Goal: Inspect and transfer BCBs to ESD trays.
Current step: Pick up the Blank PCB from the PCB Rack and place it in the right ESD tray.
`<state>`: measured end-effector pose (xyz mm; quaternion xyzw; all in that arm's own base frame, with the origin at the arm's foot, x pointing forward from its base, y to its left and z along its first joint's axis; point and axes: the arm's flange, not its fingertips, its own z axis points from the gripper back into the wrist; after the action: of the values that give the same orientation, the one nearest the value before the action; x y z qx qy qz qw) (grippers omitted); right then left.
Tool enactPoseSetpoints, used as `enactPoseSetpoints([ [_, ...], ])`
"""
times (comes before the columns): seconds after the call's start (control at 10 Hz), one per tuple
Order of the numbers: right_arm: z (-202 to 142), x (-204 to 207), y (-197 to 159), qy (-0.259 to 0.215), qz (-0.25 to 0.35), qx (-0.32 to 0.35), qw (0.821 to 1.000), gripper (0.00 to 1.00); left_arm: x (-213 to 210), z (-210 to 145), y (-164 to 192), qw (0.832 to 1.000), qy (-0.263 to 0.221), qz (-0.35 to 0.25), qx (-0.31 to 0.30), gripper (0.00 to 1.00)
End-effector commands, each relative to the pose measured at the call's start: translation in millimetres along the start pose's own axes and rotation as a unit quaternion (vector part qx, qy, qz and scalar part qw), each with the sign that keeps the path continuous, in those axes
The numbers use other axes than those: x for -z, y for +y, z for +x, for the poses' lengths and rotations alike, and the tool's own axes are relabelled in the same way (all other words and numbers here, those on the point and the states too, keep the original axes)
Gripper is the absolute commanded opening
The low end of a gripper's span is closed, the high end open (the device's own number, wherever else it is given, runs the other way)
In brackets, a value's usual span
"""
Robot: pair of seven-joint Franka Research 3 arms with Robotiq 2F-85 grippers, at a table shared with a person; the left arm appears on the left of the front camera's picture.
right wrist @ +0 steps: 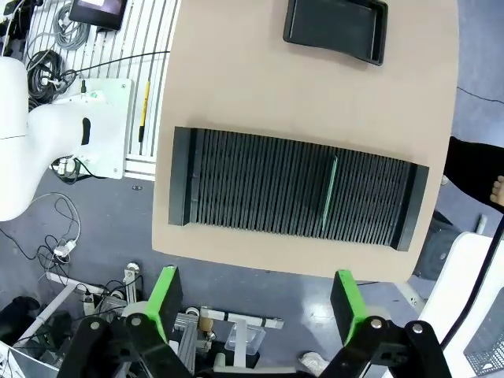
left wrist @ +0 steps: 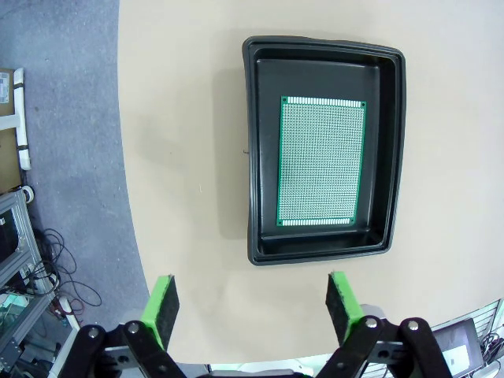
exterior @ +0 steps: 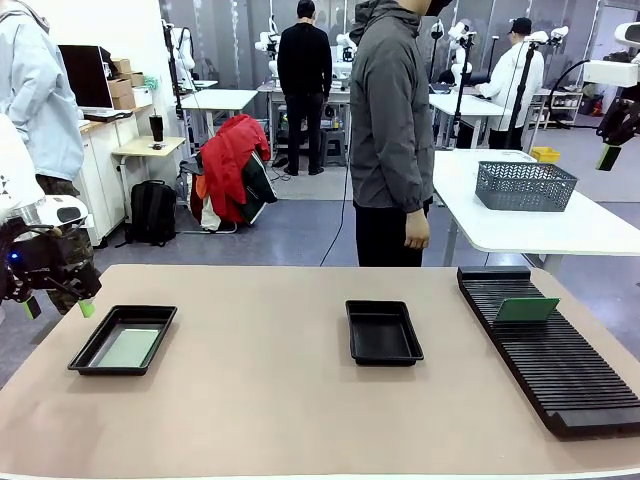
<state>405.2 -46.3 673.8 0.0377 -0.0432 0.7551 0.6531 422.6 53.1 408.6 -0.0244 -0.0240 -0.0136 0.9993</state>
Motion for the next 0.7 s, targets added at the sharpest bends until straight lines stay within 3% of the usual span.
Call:
enactPoseSetpoints([
  [0.0, 0.2, 1.5, 0.0, -0.001, 0.001, 0.010, 1.000, 1.00, 1.6, 1.1, 1.3, 1.000, -0.005, -0.002, 0.000, 1.00],
  [0.6, 0.2, 1.5, 0.0, -0.001, 0.001, 0.010, 1.000, 1.00, 1.6, 1.1, 1.3, 1.000, -0.005, -0.002, 0.000, 1.00],
])
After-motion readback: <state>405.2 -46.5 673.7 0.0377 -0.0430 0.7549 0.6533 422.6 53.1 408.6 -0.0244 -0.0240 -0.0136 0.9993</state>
